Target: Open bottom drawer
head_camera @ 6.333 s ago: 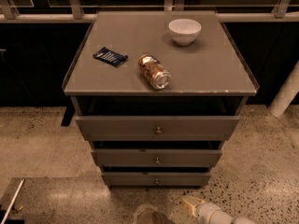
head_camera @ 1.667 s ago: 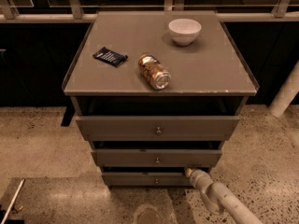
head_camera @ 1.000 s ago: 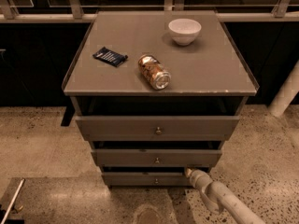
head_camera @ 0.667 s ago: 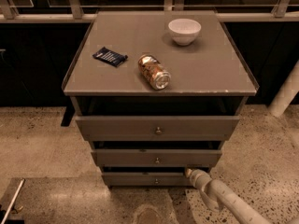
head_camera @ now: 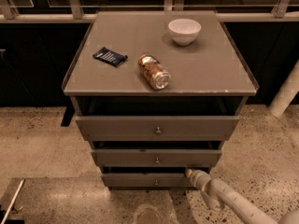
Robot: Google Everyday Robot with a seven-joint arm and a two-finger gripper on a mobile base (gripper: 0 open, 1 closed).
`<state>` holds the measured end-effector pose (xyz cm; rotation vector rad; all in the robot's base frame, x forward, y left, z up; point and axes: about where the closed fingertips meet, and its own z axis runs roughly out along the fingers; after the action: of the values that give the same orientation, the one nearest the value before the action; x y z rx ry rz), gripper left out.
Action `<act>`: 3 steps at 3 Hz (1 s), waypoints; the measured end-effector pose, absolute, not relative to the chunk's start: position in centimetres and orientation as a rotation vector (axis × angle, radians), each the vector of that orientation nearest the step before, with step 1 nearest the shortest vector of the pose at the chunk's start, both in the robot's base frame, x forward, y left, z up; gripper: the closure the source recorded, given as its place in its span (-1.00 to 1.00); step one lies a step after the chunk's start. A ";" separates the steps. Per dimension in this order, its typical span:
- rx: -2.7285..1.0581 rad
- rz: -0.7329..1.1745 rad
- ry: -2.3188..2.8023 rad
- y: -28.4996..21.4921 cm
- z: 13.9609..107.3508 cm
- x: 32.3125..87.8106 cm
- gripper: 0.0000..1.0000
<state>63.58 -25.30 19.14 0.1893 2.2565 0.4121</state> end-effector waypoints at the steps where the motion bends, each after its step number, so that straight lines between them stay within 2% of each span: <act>1: 0.190 0.416 2.279 -25.2 19.0 62.9 1.00; 3: 0.190 0.439 2.314 -24.7 18.8 61.5 1.00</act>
Offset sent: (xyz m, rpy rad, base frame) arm -0.0654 0.0044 -0.0401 0.0257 0.1830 0.0321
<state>61.54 -24.74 18.79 0.1897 2.3144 0.4389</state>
